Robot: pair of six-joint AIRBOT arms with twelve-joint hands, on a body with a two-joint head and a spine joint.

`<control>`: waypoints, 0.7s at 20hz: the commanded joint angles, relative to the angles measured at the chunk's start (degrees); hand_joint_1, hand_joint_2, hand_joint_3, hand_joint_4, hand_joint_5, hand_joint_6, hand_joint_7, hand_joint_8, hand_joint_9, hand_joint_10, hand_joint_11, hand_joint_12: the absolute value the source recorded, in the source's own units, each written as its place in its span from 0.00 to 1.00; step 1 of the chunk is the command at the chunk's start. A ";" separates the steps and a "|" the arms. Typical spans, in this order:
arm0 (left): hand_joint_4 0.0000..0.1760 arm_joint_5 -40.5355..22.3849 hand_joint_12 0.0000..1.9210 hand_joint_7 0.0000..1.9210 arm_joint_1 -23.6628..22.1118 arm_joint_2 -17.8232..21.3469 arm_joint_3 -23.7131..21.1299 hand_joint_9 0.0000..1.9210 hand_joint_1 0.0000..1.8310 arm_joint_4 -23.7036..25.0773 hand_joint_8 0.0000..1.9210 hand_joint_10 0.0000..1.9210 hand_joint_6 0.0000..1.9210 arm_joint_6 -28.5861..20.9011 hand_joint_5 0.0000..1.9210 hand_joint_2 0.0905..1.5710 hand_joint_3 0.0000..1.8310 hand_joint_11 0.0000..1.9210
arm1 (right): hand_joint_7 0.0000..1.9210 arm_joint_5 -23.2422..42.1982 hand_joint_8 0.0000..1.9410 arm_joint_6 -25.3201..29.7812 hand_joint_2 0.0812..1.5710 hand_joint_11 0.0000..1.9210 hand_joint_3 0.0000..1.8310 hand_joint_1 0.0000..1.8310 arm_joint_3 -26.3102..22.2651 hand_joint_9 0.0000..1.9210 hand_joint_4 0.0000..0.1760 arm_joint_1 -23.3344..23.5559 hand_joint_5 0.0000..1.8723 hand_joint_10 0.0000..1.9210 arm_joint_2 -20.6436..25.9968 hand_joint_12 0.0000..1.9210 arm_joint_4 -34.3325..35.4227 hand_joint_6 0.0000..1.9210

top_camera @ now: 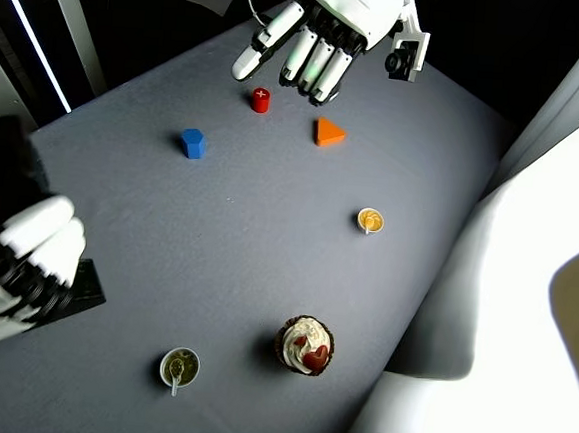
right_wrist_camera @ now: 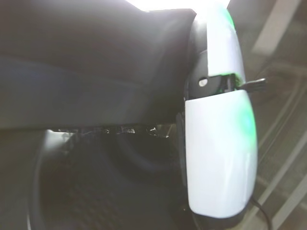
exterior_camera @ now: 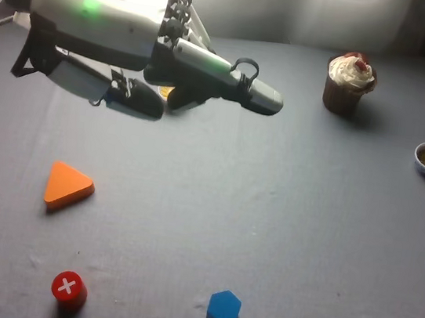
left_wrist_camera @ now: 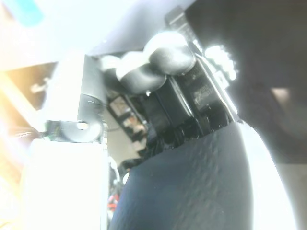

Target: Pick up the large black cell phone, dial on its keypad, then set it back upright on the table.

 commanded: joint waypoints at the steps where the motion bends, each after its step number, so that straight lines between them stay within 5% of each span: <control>1: 0.39 0.58 1.00 0.34 -1.85 0.04 0.06 0.46 0.72 -5.63 0.83 1.00 0.00 0.42 0.05 0.79 0.03 0.41 | 0.43 8.22 0.64 1.72 0.72 0.56 0.00 0.75 0.65 0.48 0.00 0.64 0.46 0.68 0.55 0.62 -1.96 0.48; 3: 0.40 2.36 1.00 0.36 -2.30 -0.34 -0.05 0.44 0.72 -5.64 0.80 1.00 0.00 0.78 0.04 0.78 0.02 0.38 | 0.43 8.22 0.65 1.72 0.73 0.55 0.00 0.75 1.50 0.48 0.00 1.07 0.42 0.68 -0.09 0.61 -3.95 0.54; 9: 0.50 8.48 1.00 0.34 -2.45 -0.87 -2.63 0.45 0.72 -7.55 0.83 1.00 0.00 2.60 0.05 0.79 0.02 0.44 | 0.42 8.24 0.66 -1.17 0.72 0.53 0.00 0.75 1.18 0.47 0.00 1.18 0.46 0.69 -1.37 0.62 -4.39 0.49; 14: 0.47 11.47 1.00 0.33 -2.28 -1.27 -4.96 0.47 0.71 -8.68 0.84 1.00 0.00 3.76 0.04 0.80 0.03 0.47 | 0.43 8.24 0.64 -2.66 0.73 0.54 0.00 0.75 1.40 0.47 0.00 2.69 0.44 0.71 -1.96 0.63 -4.37 0.51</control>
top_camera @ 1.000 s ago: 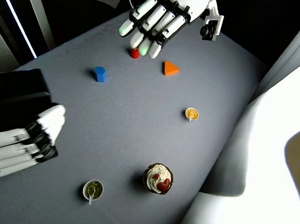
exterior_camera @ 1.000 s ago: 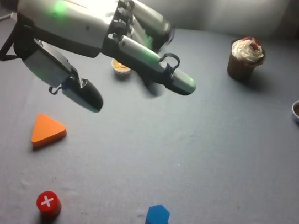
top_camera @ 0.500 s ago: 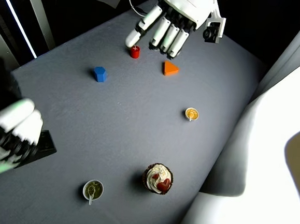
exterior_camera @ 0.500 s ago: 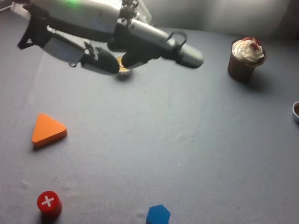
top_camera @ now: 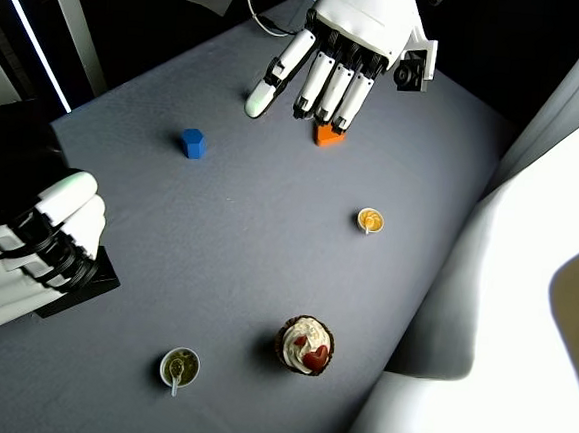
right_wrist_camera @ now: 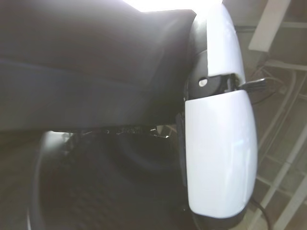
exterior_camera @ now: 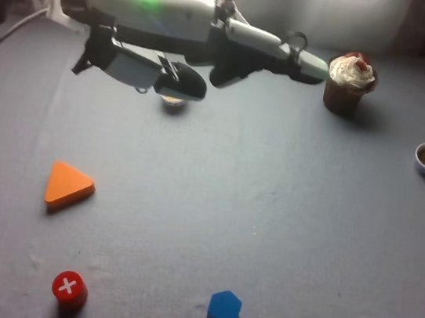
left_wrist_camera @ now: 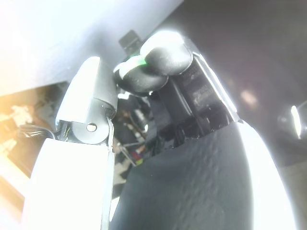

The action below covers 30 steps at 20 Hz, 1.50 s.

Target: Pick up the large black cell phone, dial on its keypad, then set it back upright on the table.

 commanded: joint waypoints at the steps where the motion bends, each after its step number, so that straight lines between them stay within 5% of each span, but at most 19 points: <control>1: 0.49 -1.14 1.00 0.33 -1.60 0.15 -0.42 0.47 0.71 -5.34 0.84 1.00 0.00 0.40 0.04 0.79 0.03 0.47 | 0.43 8.03 0.64 0.20 0.73 0.54 0.00 0.75 0.52 0.47 0.00 0.90 0.44 0.70 0.41 0.64 0.11 0.52; 8: 0.50 3.36 1.00 0.34 -0.13 -1.73 -5.18 0.46 0.72 -8.22 0.83 1.00 0.00 2.95 0.05 0.79 0.03 0.45 | 0.42 8.03 0.67 -4.55 0.73 0.54 0.00 0.75 1.51 0.47 0.00 4.36 0.43 0.70 -2.08 0.65 0.85 0.51; 11: 0.48 5.58 1.00 0.34 0.80 -3.56 -5.23 0.46 0.72 -9.65 0.83 1.00 0.00 4.50 0.04 0.78 0.03 0.44 | 0.41 8.03 0.69 -6.61 0.74 0.53 0.00 0.74 1.45 0.45 0.00 6.32 0.40 0.73 -3.05 0.68 0.85 0.56; 22: 0.51 12.92 1.00 0.34 4.06 -8.35 -5.00 0.44 0.71 -15.05 0.84 1.00 0.00 12.27 0.05 0.79 0.04 0.43 | 0.41 8.01 0.67 -8.56 0.73 0.53 0.00 0.74 -0.48 0.45 0.00 8.94 0.47 0.74 -3.49 0.68 -3.66 0.46; 25: 0.52 13.64 1.00 0.35 4.05 -9.40 -4.44 0.44 0.72 -19.27 0.82 1.00 0.00 15.89 0.05 0.78 0.03 0.42 | 0.40 8.01 0.67 -8.62 0.73 0.51 0.00 0.74 -0.47 0.45 0.00 8.94 0.47 0.72 -3.49 0.68 -4.08 0.47; 30: 0.51 14.60 1.00 0.35 3.56 -9.89 -6.17 0.46 0.72 -19.45 0.81 1.00 0.00 16.77 0.05 0.78 0.03 0.44 | 0.42 8.01 0.66 -8.65 0.73 0.51 0.00 0.74 -0.27 0.46 0.00 9.22 0.46 0.73 -3.49 0.69 -4.07 0.48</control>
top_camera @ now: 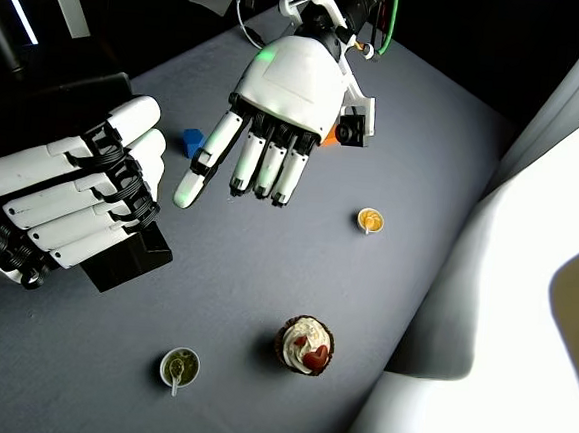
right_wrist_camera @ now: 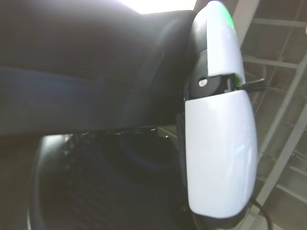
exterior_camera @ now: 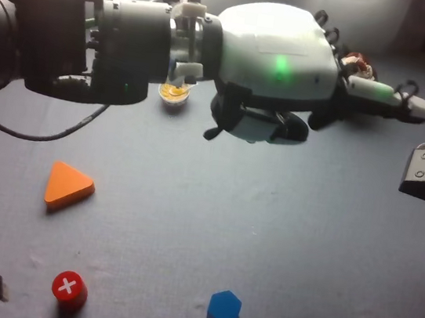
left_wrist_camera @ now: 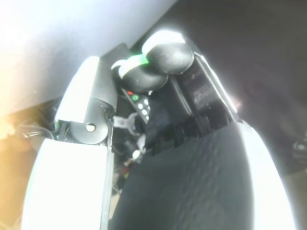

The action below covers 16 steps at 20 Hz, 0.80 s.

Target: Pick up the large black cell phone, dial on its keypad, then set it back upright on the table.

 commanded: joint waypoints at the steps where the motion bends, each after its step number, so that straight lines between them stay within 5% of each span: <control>1: 0.50 -3.18 1.00 0.35 -1.72 0.01 -0.80 0.45 0.72 -3.16 0.81 1.00 0.00 0.29 0.05 0.78 0.03 0.43 | 0.41 7.88 0.67 0.94 0.73 0.53 0.00 0.75 0.37 0.46 0.00 0.81 0.46 0.73 0.66 0.68 -0.83 0.48; 8: 0.49 -2.79 1.00 0.36 -4.45 -0.80 -5.51 0.45 0.72 1.83 0.80 1.00 0.00 -2.40 0.05 0.78 0.03 0.43 | 0.41 7.88 0.67 0.94 0.73 0.54 0.00 0.74 0.76 0.45 0.00 1.08 0.47 0.74 0.66 0.68 -0.83 0.44; 16: 0.50 -4.29 1.00 0.34 -1.24 2.85 -0.18 0.46 0.72 -0.35 0.83 1.00 0.00 -3.08 0.04 0.78 0.04 0.44 | 0.42 7.88 0.66 0.85 0.72 0.52 0.00 0.75 0.86 0.46 0.00 1.27 0.48 0.72 0.67 0.66 -0.83 0.46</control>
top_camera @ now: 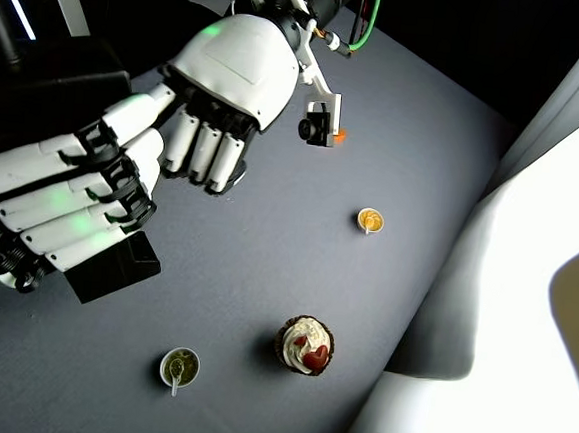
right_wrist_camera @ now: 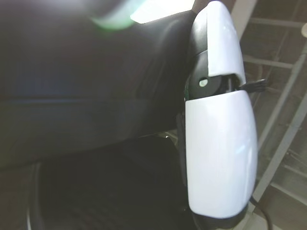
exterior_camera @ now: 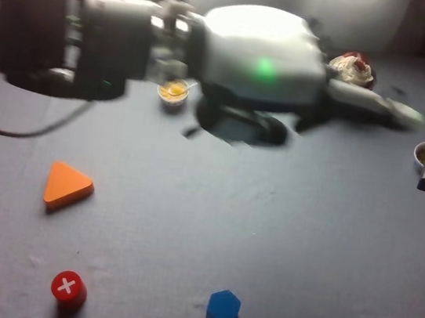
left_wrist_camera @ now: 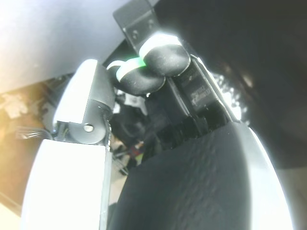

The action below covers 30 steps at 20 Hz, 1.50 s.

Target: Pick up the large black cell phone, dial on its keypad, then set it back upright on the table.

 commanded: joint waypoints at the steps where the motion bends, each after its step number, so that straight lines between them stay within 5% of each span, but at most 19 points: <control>1: 0.50 -2.72 1.00 0.35 -1.03 0.86 1.37 0.46 0.72 -3.69 0.82 1.00 0.00 0.05 0.03 0.78 0.04 0.43 | 0.41 7.64 0.66 1.20 0.73 0.52 0.00 0.75 0.13 0.46 0.00 0.89 0.47 0.73 0.60 0.67 -0.70 0.46; 4: 0.49 -2.39 1.00 0.36 -1.03 1.33 5.52 0.46 0.72 -4.27 0.81 1.00 0.00 0.91 0.04 0.77 0.04 0.43 | 0.43 7.64 0.65 1.20 0.72 0.53 0.00 0.75 0.15 0.48 0.00 0.91 0.50 0.72 0.60 0.69 -0.70 0.40; 8: 0.47 -0.24 1.00 0.35 -2.78 0.07 7.69 0.46 0.72 -7.13 0.82 1.00 0.00 3.14 0.04 0.77 0.04 0.43 | 0.40 7.64 0.68 1.19 0.74 0.51 0.00 0.74 0.13 0.44 0.00 0.91 0.46 0.76 0.59 0.71 -0.71 0.47; 12: 0.46 -0.02 1.00 0.35 -2.95 -1.53 5.41 0.46 0.72 -8.03 0.82 1.00 0.00 3.25 0.04 0.77 0.05 0.43 | 0.44 7.64 0.63 1.19 0.72 0.50 0.00 0.75 -0.12 0.47 0.00 0.89 0.49 0.71 0.59 0.66 -0.71 0.44; 24: 0.50 0.23 1.00 0.35 -5.66 -4.50 -3.82 0.46 0.72 -4.26 0.82 1.00 0.00 1.81 0.04 0.76 0.06 0.43 | 0.41 7.64 0.67 1.19 0.73 0.52 0.00 0.75 -0.19 0.46 0.00 0.74 0.48 0.71 0.60 0.67 -0.71 0.47; 30: 0.44 -4.60 1.00 0.36 -3.76 -1.58 -2.28 0.45 0.72 -4.39 0.81 1.00 0.00 -2.22 0.05 0.76 0.06 0.43 | 0.42 7.64 0.64 0.63 0.72 0.50 0.00 0.75 -0.14 0.45 0.00 0.70 0.48 0.72 0.63 0.67 0.41 0.46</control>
